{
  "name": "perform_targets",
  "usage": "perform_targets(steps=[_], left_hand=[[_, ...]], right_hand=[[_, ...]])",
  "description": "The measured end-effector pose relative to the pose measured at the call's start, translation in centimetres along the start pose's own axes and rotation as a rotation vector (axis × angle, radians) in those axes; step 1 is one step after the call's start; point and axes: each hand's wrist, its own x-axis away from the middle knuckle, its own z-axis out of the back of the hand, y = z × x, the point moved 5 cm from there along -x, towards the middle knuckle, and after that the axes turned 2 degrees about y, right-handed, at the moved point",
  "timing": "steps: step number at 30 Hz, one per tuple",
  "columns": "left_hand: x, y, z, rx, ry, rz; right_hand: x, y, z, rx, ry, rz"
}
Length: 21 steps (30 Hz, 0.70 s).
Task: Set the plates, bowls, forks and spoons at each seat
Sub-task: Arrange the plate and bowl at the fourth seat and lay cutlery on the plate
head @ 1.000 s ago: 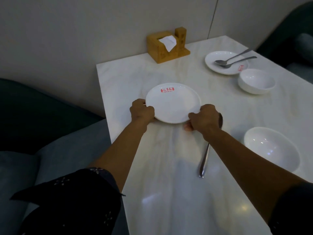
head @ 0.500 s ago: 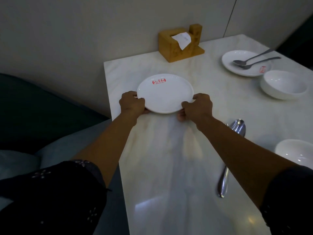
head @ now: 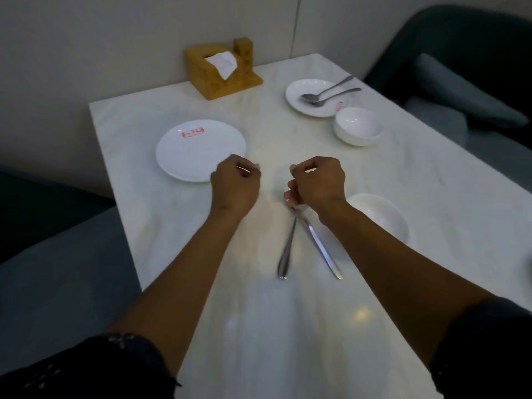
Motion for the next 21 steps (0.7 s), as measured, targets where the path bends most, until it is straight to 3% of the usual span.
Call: perform_targets(steps=[5,11,17,21], left_hand=[[6.0,2.8,-6.3,-0.011,-0.200,-0.008],[9.1,2.5,-10.7,-0.157,-0.361,0.042],[10.5,2.5,-12.8,-0.189,-0.478,0.081],[11.4,2.7,-13.0,-0.098,-0.462,0.106]], right_hand=[[2.2,2.6,7.1,0.095,0.042,-0.012],[3.1,6.7,14.9,0.368,0.244,0.052],[3.2,8.4,16.3,0.463,0.221,0.024],[2.7,9.1,16.4,0.590,0.141,-0.037]])
